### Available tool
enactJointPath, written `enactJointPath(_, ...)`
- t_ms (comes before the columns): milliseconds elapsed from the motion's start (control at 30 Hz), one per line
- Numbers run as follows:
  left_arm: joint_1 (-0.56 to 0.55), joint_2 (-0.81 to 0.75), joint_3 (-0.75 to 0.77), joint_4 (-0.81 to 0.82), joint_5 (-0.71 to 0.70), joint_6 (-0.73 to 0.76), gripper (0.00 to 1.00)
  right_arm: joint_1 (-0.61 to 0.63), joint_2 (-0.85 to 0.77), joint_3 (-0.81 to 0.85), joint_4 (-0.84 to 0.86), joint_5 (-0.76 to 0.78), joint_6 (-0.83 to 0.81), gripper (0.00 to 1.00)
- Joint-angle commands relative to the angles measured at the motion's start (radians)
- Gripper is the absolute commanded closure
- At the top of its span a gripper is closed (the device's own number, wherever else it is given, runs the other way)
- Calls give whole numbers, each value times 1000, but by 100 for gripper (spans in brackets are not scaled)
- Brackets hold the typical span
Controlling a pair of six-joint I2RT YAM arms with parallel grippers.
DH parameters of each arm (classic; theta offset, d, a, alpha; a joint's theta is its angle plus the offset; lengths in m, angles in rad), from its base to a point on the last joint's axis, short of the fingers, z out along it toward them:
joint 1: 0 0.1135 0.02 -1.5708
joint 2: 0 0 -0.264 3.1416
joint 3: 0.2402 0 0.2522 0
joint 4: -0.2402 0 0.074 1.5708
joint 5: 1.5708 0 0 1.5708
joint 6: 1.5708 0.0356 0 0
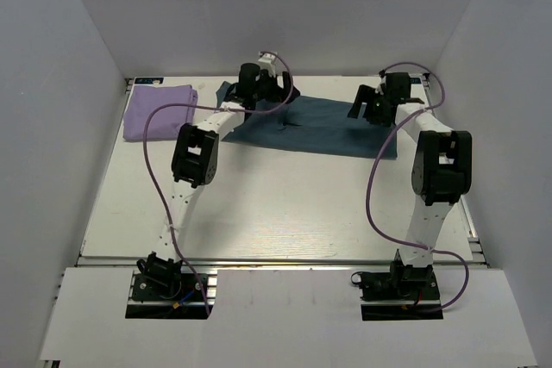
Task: Fold and stack the t-shirts
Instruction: Fold the other side of the tshirt into a rectangle, then rotate the tshirt 90 degrees
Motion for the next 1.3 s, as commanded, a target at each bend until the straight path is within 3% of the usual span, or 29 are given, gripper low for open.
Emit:
enactJointPath(0,18,-260,-64,-15,-179,-31,0,-6,-8,126,-59,108,-6,10)
enactJointPath(33,18,-319,-87,-99,-322,-31,0,-4,9,184,-81,120,-4,10)
enactJointPath(67,18,-349,-154,-127,-380,-31,0,-4,77,221,-160,152,-4,10)
enactJointPath(233,28,-469,-364,-256,-572,-22,0,-7,242,453,-273,217,3,10)
enactJointPath(367,48,-438,-405,-358,-561,-77,0,-4,306,484,-274,229,28,10)
enactJointPath(567,48,-254,-255,-476,-498,-86,0,-7,346,470,-307,203,4,10)
enactJointPath(733,48,-108,-81,-548,-451,-86,0,2,154,148,-288,168,20,10)
enactJointPath(800,48,-52,-66,-475,-423,-65,0,7,81,-128,-236,138,49,10)
enactJointPath(933,58,135,196,-431,-250,-77,0,95,-254,-525,-100,-29,117,11)
enactJointPath(967,58,166,222,-387,-148,-97,0,187,-288,-617,-98,-50,125,11)
enactJointPath(1000,58,189,246,-281,-123,-182,0,226,-384,-706,-77,-88,147,11)
enactJointPath(1100,23,243,266,-132,-93,-253,0,422,-478,-846,-63,-143,200,11)
enactJointPath(1267,-28,280,275,35,-165,-321,0,771,-522,-809,-70,-249,160,10)
